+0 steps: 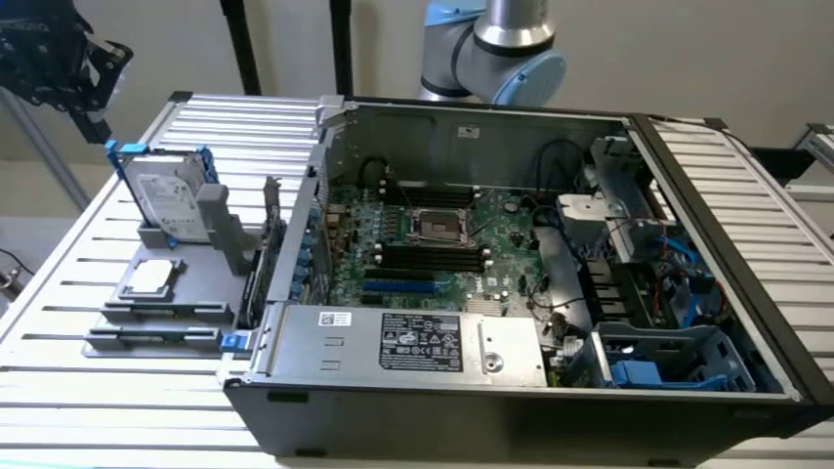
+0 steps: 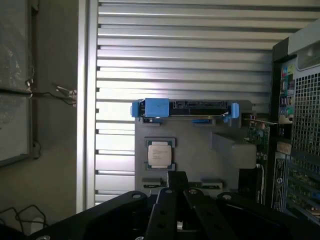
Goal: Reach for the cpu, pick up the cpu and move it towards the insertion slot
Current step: 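Pick up the cpu and move it towards the insertion slot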
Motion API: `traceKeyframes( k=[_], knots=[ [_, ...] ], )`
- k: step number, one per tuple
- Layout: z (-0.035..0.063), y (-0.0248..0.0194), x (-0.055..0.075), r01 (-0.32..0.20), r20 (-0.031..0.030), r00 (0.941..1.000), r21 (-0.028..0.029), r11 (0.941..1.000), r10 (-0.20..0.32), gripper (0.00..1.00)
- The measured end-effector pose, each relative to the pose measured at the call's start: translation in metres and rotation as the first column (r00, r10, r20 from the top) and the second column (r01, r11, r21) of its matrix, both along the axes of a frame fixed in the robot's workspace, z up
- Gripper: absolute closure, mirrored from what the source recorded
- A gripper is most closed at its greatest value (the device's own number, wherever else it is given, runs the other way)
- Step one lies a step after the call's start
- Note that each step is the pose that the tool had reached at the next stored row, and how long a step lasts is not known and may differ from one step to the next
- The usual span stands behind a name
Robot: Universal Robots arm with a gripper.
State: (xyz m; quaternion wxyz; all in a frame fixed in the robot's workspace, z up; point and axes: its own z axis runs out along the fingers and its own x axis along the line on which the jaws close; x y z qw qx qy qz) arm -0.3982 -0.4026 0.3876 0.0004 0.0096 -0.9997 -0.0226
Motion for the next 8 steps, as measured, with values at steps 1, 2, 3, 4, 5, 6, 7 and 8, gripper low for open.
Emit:
traceKeyframes(
  k=[1, 2, 3, 4, 5, 6, 7, 8],
  knots=[
    [0.0, 0.0, 0.0, 0.0, -0.0002, 1.0, -0.0002, 1.0, 0.0, 0.89],
    [-0.0003, 0.0, 0.0, 0.0, -0.0002, 1.0, -0.0003, 1.0, 0.0, 0.89],
    [-0.0009, -0.0001, 0.0, 0.0, 0.0, 1.0, -0.0006, 1.0, 0.0, 0.89],
    [-0.0017, -0.0002, 0.0, 0.0, 0.0001, 1.0, -0.0013, 1.0, 0.0, 0.89],
    [-0.0028, -0.0005, 0.0, 0.0, 0.0001, 1.0, -0.002, 1.0, 0.0, 0.89],
    [-0.0041, -0.0009, 0.0, 0.0, 0.0, 1.0, -0.0028, 1.0, 0.0, 0.89],
    [-0.0054, -0.0013, 0.0, 0.0, 0.0, 1.0, -0.0034, 1.0, 0.0, 0.89],
    [-0.0069, -0.0018, 0.0, 0.0, 0.0, 1.0, -0.0042, 1.0, 0.0, 0.89]
  ],
)
